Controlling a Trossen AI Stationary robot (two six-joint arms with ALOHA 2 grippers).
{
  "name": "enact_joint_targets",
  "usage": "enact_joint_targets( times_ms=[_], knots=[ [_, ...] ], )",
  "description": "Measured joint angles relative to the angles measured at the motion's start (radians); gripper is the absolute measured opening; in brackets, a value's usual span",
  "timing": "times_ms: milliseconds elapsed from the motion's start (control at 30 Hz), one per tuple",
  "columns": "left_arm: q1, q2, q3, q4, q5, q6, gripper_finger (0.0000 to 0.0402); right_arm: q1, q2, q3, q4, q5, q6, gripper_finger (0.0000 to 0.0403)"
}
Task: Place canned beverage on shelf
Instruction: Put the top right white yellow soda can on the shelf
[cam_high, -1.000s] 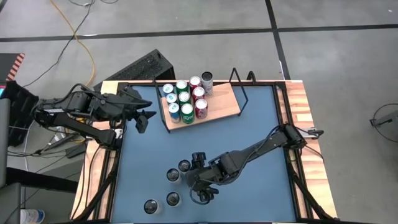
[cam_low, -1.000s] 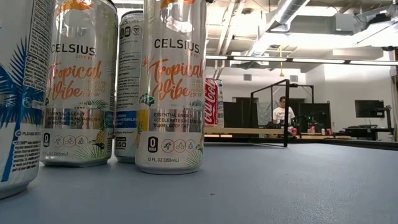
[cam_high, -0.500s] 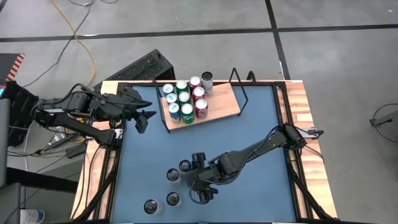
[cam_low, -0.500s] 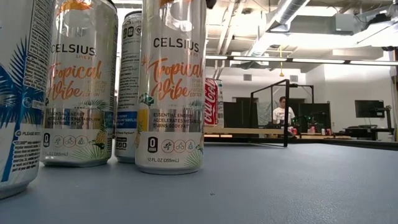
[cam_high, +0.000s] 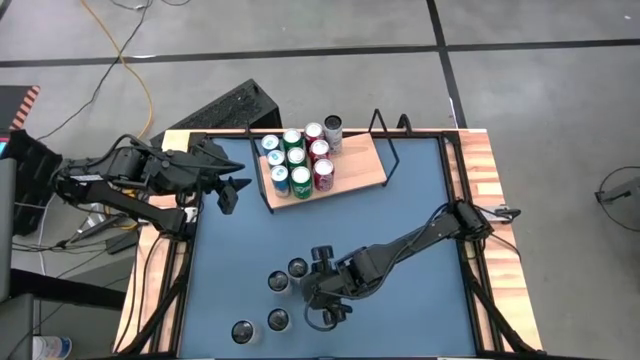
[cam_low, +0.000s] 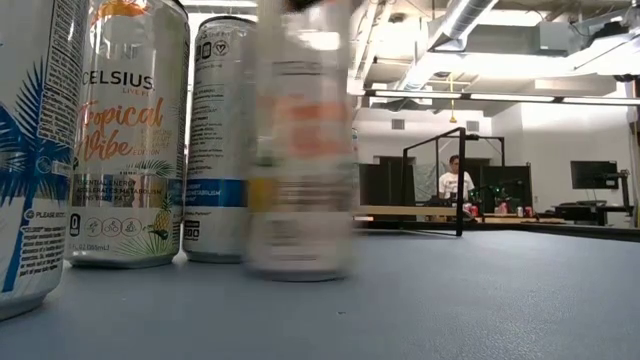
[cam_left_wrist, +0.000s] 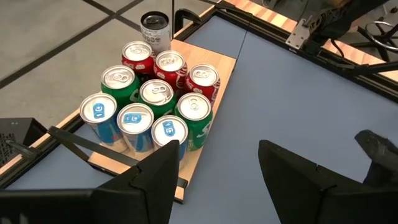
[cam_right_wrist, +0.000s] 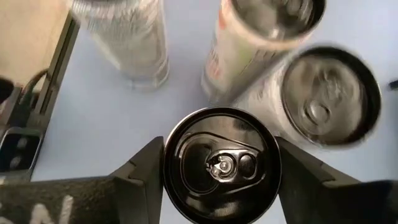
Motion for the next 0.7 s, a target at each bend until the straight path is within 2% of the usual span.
enact_joint_targets(
  times_ms=[200, 367, 533, 700],
  knots=[
    [0.000, 0.000, 0.000, 0.000, 0.000, -0.001, 0.0206, 0.002, -0.061, 0.046, -0.193, -0.005, -0.025, 0.0221],
    [0.000, 0.000, 0.000, 0.000, 0.000, 0.000, 0.0206, -0.032, -0.180, 0.052, -0.345, 0.072, -0.084, 0.0221],
    [0.000, 0.000, 0.000, 0.000, 0.000, 0.000, 0.0206, -0.161, -0.339, 0.051, -0.422, 0.116, -0.167, 0.0223],
    [0.000, 0.000, 0.000, 0.000, 0.003, 0.000, 0.0206, -0.380, -0.498, 0.052, -0.432, 0.141, -0.301, 0.0222]
  ],
)
